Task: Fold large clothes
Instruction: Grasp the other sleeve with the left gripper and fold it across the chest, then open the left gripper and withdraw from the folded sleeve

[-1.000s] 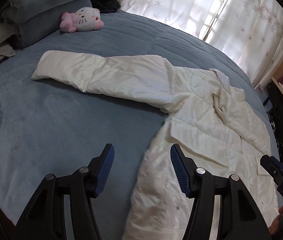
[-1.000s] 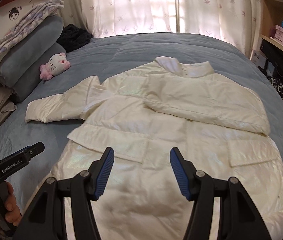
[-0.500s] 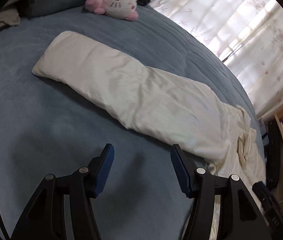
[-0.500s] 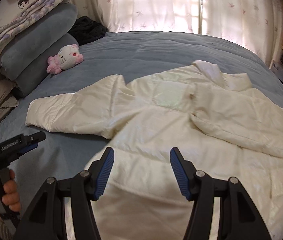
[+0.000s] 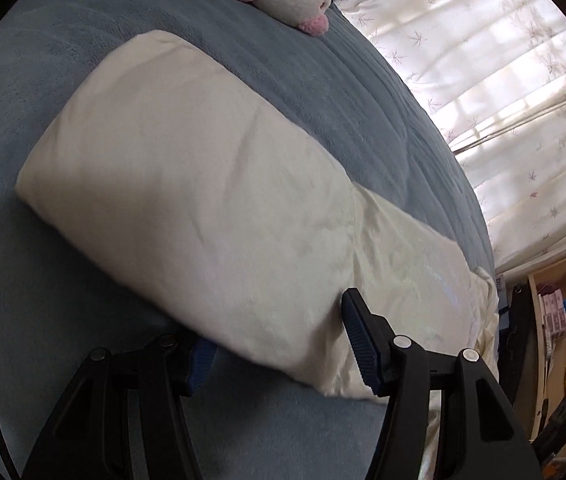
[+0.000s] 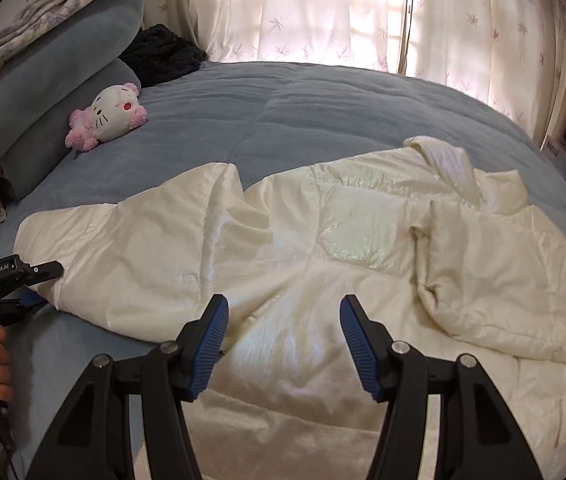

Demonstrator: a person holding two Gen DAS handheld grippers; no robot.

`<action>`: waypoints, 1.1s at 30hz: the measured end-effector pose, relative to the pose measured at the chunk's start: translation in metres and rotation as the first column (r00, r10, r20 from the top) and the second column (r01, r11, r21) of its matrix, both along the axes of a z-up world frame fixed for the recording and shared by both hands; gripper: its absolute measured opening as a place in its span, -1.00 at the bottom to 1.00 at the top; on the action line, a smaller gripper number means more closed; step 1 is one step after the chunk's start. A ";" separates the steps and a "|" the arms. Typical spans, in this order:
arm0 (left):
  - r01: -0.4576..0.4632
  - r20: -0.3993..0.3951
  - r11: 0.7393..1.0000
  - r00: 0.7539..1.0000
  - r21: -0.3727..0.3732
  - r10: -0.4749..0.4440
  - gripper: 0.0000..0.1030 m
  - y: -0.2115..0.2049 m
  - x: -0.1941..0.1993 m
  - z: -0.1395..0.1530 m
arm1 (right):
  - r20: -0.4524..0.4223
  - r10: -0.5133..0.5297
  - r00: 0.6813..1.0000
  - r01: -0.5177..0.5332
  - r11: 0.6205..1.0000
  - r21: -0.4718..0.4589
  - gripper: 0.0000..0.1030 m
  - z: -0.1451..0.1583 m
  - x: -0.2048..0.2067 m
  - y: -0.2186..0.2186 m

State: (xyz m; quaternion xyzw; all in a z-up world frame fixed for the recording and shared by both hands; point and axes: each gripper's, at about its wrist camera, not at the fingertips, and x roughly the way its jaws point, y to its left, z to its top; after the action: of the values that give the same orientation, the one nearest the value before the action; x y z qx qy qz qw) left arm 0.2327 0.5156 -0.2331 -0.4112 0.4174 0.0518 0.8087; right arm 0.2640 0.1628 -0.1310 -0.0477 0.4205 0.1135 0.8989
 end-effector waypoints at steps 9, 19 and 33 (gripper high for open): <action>-0.103 0.046 0.981 0.994 0.163 0.097 -0.87 -0.008 0.005 0.034 | -0.052 -0.031 0.998 0.033 0.999 0.025 0.13 -0.007 -0.013 -0.015; -0.005 0.248 0.839 0.956 0.544 -0.154 -0.90 -0.142 -0.015 0.211 | 0.000 -0.140 0.990 0.139 0.985 0.104 0.13 0.039 -0.053 -0.099; 0.352 0.090 0.611 0.814 0.709 -0.574 -0.77 -0.429 -0.012 0.213 | 0.045 -0.340 0.939 0.328 0.928 0.179 0.13 0.077 -0.112 -0.250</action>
State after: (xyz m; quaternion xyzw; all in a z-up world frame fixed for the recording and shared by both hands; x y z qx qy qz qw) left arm 0.2206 0.0866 -0.0203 0.0246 0.3320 -0.0823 0.9394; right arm 0.1515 -0.0876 -0.0542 0.0966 0.3770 -0.0079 0.9211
